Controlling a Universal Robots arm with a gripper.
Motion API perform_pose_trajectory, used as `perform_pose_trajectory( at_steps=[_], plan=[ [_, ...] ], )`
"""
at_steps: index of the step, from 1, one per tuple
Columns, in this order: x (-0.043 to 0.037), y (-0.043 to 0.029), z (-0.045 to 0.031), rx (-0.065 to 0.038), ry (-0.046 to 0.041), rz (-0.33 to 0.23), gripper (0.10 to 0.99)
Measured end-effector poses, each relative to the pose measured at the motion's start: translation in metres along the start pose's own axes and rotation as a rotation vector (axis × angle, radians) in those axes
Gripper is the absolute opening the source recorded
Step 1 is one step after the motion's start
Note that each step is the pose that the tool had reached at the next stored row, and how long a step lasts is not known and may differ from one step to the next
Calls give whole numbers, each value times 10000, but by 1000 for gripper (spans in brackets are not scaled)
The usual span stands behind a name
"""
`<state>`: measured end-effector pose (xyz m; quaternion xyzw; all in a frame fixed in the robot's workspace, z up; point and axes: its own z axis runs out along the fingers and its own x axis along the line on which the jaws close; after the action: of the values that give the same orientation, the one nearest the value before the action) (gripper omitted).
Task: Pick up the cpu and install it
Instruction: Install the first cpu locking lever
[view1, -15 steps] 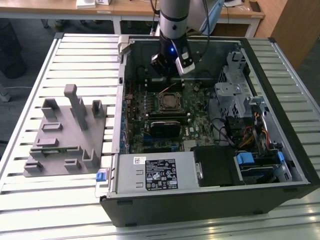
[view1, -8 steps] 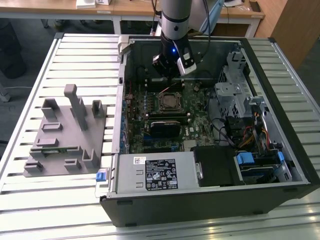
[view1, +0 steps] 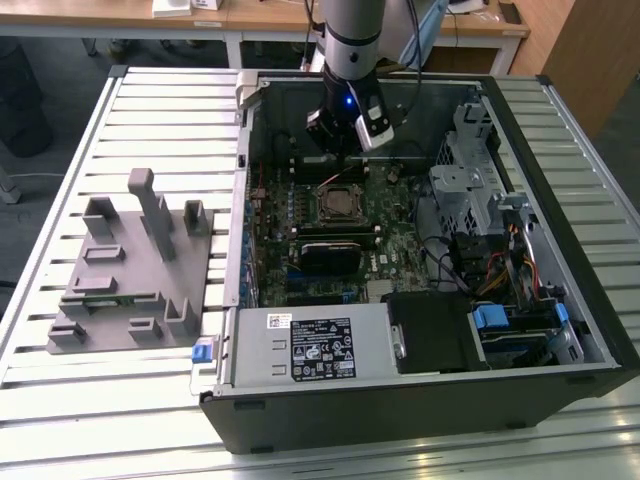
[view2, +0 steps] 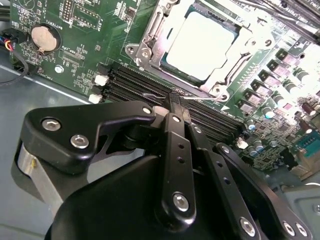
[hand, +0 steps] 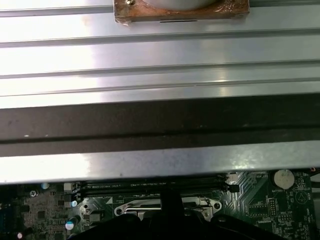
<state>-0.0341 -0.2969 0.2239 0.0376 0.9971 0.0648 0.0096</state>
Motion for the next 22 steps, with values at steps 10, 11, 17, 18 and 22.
perform_pose_trajectory(
  at_steps=[10,11,17,18,22],
  plan=[
    [-62,19,45,0,6,2,106],
    [-70,21,52,0,8,2,106],
    [-101,34,105,-1,17,2,106],
    [-107,35,113,0,20,2,106],
    [-130,42,146,2,27,4,106]
  ],
)
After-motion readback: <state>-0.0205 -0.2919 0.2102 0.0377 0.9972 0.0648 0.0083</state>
